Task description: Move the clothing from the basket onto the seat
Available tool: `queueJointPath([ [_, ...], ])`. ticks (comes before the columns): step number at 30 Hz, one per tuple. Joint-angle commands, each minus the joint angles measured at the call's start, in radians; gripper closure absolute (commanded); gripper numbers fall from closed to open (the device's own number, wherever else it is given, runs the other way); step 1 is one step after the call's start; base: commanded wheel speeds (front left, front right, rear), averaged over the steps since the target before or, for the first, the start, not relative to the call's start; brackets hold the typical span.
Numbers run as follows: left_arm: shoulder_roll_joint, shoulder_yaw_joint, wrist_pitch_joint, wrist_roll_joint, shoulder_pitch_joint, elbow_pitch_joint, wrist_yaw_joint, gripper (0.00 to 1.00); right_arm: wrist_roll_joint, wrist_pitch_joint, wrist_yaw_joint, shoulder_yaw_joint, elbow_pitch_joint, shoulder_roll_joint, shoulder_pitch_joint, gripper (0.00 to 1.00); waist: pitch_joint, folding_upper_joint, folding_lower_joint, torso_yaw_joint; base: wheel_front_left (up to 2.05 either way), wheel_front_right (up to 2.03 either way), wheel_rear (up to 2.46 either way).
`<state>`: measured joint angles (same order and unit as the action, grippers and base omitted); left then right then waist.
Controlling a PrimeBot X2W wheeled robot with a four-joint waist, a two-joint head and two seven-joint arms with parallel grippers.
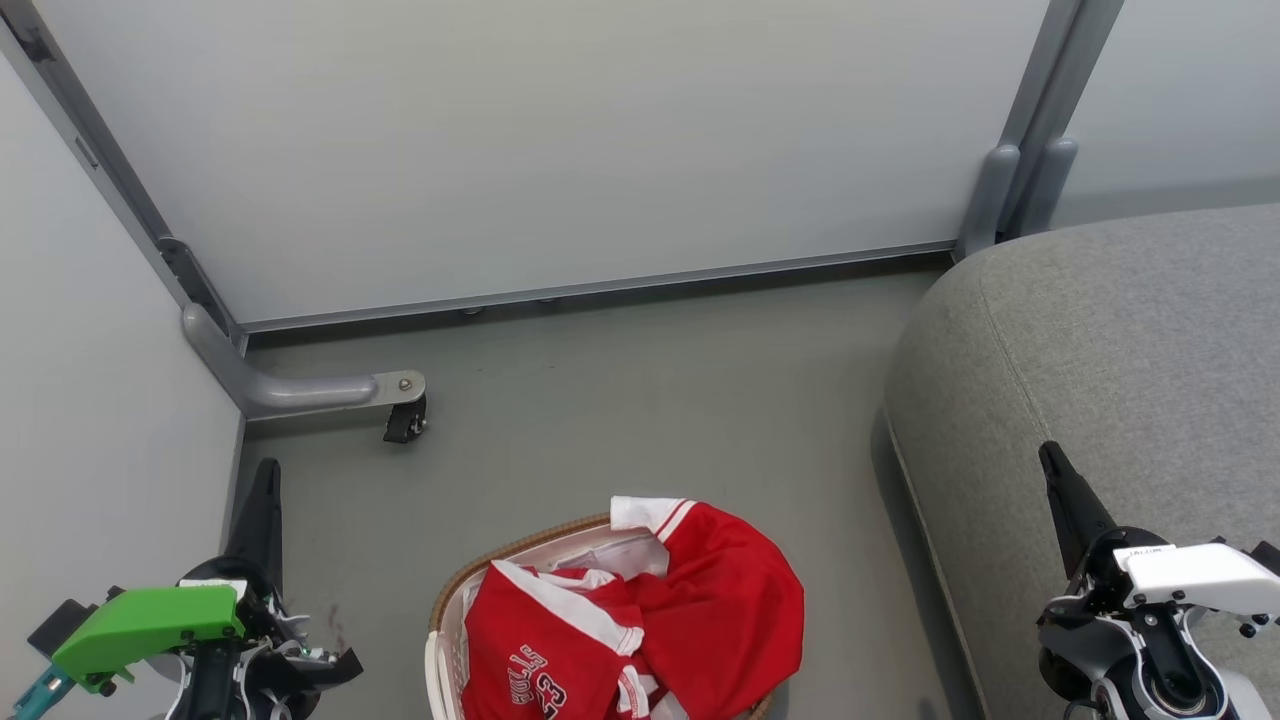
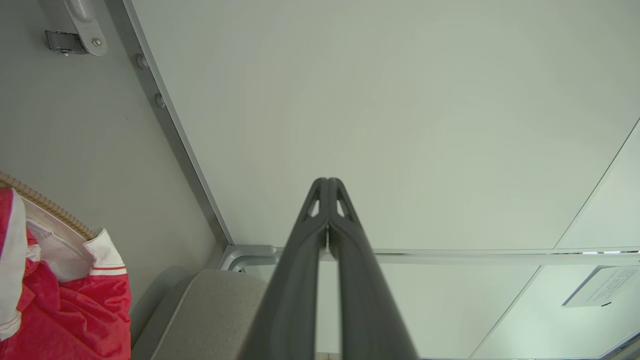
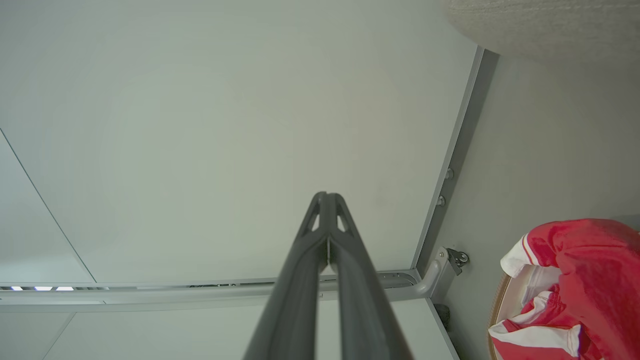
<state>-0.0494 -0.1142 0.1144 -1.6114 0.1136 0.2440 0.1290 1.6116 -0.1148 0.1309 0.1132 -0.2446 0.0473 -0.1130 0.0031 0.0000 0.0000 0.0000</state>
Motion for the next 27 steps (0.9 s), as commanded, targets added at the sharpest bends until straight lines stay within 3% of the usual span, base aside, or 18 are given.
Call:
queueJointPath([
  [1,-0.001,-0.001,0.002,-0.003,-0.012,-0.002,0.004,1.00,0.003,-0.002,0.000,0.002,0.002,0.006,0.012,1.00,0.000,0.0000,0.0000,0.000,0.00,0.00,0.00],
  [27,-0.001,-0.001,0.002,-0.003,-0.012,-0.002,0.004,1.00,0.003,-0.002,0.000,0.002,0.002,0.006,0.012,1.00,0.000,0.0000,0.0000,0.000,0.00,0.00,0.00],
])
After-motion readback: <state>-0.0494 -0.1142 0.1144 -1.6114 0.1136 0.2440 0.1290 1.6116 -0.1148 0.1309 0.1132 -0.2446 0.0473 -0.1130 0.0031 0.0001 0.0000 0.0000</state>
